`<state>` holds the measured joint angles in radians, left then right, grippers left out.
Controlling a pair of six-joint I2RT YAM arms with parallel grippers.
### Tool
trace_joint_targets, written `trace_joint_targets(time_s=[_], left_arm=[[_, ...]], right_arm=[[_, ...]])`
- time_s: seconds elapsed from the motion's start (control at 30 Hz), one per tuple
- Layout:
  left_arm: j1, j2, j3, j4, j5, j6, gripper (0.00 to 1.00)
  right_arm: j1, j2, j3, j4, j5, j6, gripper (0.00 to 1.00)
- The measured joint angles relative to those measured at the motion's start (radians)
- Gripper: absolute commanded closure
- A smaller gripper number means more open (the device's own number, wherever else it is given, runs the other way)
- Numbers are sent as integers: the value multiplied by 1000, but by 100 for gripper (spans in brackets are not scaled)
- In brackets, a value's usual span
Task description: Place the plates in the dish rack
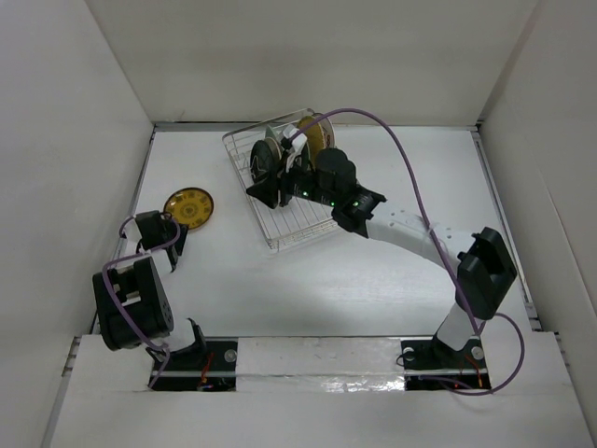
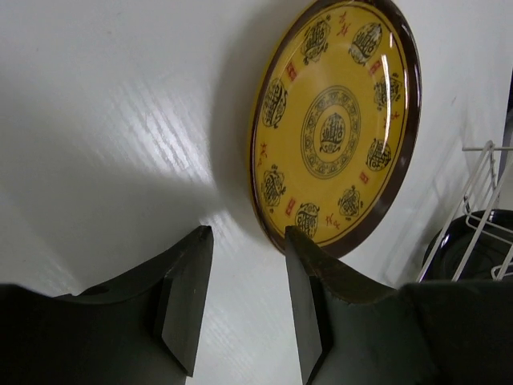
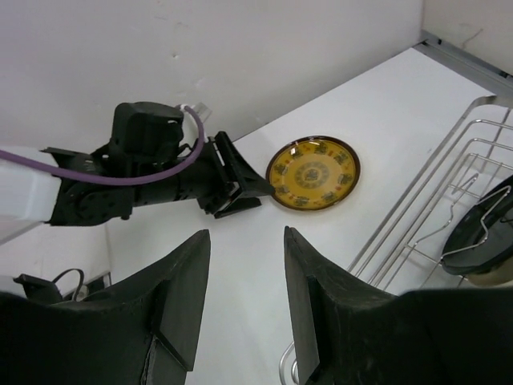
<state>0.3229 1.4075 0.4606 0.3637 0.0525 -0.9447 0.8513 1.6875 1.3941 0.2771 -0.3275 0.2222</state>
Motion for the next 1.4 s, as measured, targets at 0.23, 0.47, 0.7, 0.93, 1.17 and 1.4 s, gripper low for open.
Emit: trace_joint_targets(time_s=[0.23, 0.47, 0.7, 0.93, 1.17, 1.4], left_arm=[[0, 66, 35, 38, -9, -9, 71], [0, 91, 53, 45, -17, -16, 97], [0, 89, 66, 45, -42, -9, 100], [0, -156, 59, -37, -51, 36, 100], [0, -576, 58, -124, 11, 140, 100], [-3, -845, 19, -232, 182, 226, 100]], right_arm=[[1, 12, 0, 1, -13, 17, 52], [1, 12, 0, 1, -14, 19, 53], [1, 13, 0, 1, -15, 26, 44], [1, 45, 15, -1, -47, 45, 18], [1, 85, 25, -8, -50, 66, 0], [1, 90, 64, -35, -53, 79, 0]])
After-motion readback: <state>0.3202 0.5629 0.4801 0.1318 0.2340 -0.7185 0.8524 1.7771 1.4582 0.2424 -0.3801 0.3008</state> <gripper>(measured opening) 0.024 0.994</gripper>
